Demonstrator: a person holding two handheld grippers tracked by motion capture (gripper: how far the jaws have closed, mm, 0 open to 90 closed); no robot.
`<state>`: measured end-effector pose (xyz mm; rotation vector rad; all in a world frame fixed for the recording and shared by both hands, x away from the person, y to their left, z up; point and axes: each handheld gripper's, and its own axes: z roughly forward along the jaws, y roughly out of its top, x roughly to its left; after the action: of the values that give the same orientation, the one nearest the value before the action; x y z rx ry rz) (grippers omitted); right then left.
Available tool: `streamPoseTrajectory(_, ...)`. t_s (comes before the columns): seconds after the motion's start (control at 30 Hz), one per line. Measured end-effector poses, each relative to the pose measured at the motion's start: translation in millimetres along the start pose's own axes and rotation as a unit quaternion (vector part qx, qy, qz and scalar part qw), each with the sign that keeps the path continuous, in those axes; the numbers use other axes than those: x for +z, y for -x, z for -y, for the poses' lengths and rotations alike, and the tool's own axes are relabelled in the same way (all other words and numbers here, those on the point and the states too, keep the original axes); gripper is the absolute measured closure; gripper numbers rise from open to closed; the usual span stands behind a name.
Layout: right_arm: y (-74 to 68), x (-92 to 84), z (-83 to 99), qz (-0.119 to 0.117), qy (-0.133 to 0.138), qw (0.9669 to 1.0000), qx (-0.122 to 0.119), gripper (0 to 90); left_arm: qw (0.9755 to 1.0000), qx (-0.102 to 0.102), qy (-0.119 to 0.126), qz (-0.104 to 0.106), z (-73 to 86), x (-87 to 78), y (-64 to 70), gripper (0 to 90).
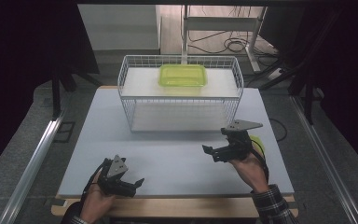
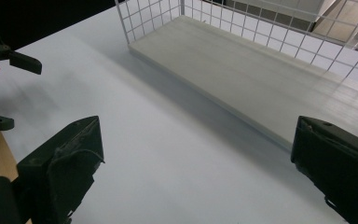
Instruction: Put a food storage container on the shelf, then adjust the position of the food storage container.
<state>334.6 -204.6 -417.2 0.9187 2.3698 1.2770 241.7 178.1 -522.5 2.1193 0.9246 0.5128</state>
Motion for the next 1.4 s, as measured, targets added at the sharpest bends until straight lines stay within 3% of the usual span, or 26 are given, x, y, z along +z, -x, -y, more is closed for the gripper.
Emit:
streamPoseTrajectory(0.2, -4.3, 2.9, 18.1, 0.014, -0.014, 0.9998, -0.001, 2.7, 1.0, 0.001, -0.001, -0.002, 0.2, 0.1, 0.1, 1.1)
streamPoseTrajectory(0.5, -11.4, 8.7, 42.6, 0.008, -0.019, 0.9997, 0.009, 2.7, 0.9999, 0.011, -0.003, -0.001, 0.1, 0.3, 1.0, 1.0)
streamPoseTrajectory(0.8, -15.9, 19.6, 68.1, 0.006, -0.046, 0.9989, 0.006, 2.2, 0.9999, 0.013, -0.006, -0.002, 0.1, 0.9, 2.1, 1.0)
streamPoseTrajectory(1.03, -10.7, 17.4, 66.6, 0.014, -0.036, 0.9991, 0.018, 0.4, 0.9999, 0.015, -0.007, 0.0, 0.2, 1.6, 2.4, 1.0)
streamPoseTrajectory(1.27, 4.3, 6.5, 59.4, 0.03, -0.021, 0.9983, 0.045, 0.3, 0.9998, 0.019, -0.011, -0.002, 0.0, 2.4, 2.7, 1.0)
streamPoseTrajectory(1.4, 15.9, -0.9, 56.0, 0.033, -0.019, 0.998, 0.051, 12.2, 0.9998, 0.018, -0.011, -0.002, 0.1, 2.4, 2.4, 1.0)
